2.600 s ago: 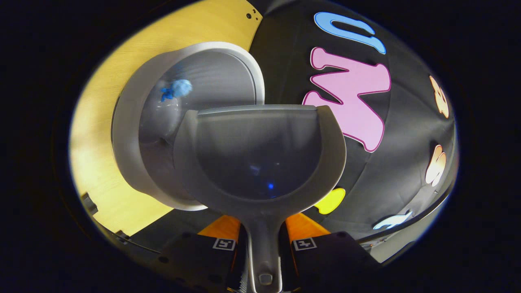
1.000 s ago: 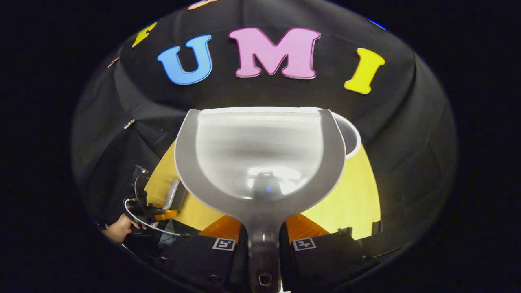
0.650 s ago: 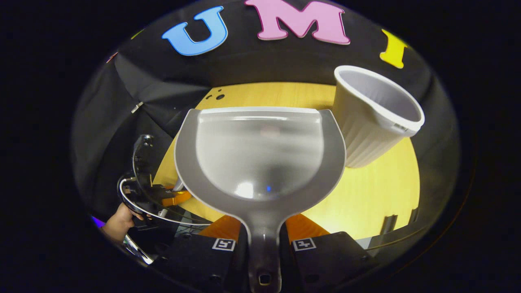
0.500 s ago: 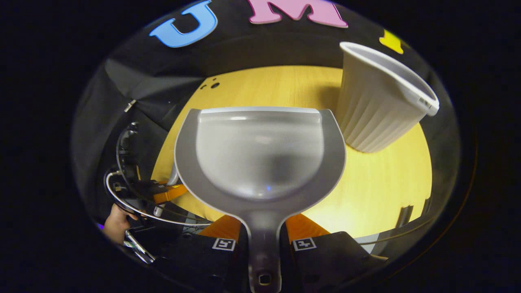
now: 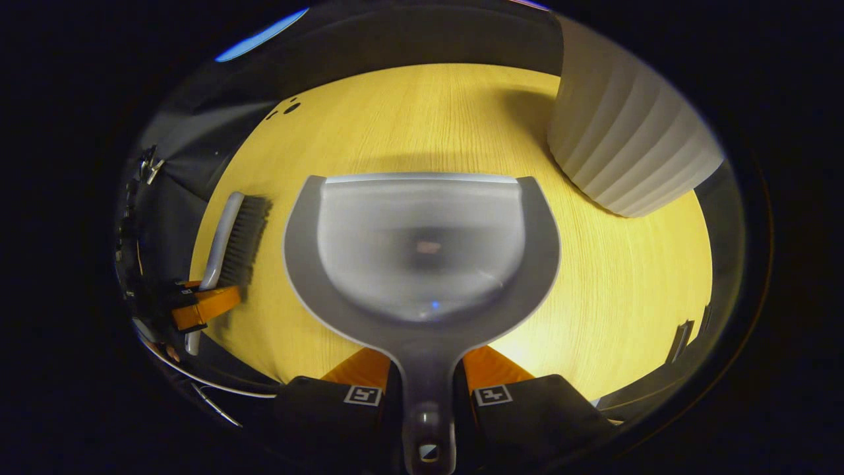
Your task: Pick up the small broom and dustpan from the desktop, sweep the trash into the dustpan with the broom, and then empty the trash into the garbage bin.
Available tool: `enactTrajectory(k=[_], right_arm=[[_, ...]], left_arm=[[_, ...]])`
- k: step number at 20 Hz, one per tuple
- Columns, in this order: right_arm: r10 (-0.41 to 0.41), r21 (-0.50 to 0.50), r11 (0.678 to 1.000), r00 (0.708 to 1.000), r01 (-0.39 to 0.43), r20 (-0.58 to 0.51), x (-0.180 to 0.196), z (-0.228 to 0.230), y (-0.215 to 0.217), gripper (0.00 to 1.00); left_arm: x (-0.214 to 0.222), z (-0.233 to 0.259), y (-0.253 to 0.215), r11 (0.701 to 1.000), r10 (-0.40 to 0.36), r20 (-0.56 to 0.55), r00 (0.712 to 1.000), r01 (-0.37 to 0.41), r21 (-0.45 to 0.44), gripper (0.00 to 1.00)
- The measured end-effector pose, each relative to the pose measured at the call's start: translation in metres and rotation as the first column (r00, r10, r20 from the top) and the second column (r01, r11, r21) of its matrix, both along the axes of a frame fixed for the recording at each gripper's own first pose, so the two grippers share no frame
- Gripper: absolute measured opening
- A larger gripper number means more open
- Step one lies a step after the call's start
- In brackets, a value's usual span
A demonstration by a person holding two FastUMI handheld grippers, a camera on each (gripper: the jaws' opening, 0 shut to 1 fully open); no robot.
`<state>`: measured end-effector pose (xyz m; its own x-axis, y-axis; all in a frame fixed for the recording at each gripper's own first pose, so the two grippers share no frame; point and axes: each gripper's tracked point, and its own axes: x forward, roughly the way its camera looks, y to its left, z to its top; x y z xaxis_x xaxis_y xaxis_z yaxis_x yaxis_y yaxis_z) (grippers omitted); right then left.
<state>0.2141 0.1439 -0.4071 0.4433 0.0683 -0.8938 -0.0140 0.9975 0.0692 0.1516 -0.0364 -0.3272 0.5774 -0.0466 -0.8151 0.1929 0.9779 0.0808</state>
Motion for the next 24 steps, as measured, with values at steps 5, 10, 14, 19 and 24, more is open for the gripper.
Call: enactTrajectory(k=[5,10,14,19,24], right_arm=[[0.014,-0.058,0.998,1.0,-0.015,-0.017,-0.006,0.0,-0.004,0.38],[0.015,-0.005,1.0,1.0,-0.015,-0.01,-0.007,0.004,0.006,0.41],[-0.012,0.024,1.0,0.999,0.011,0.046,-0.006,0.025,-0.002,0.98],[-0.046,0.031,0.999,0.982,0.042,0.18,-0.012,0.073,-0.021,0.99],[-0.085,0.018,0.996,0.908,0.085,0.41,-0.02,0.15,-0.042,0.99]], left_arm=[[0.006,-0.003,-0.003,0.999,0.027,-0.028,0.999,-0.026,0.038,0.3],[0.005,0.003,-0.012,0.999,0.019,-0.022,1.0,-0.019,0.031,0.39],[0.001,0.021,-0.017,1.0,0.014,0.02,1.0,-0.015,0.015,0.76],[-0.014,0.062,-0.007,0.998,0.02,0.145,0.989,-0.027,0.048,0.98],[-0.046,0.137,-0.024,0.998,0.033,0.383,0.923,-0.008,-0.067,0.98]])
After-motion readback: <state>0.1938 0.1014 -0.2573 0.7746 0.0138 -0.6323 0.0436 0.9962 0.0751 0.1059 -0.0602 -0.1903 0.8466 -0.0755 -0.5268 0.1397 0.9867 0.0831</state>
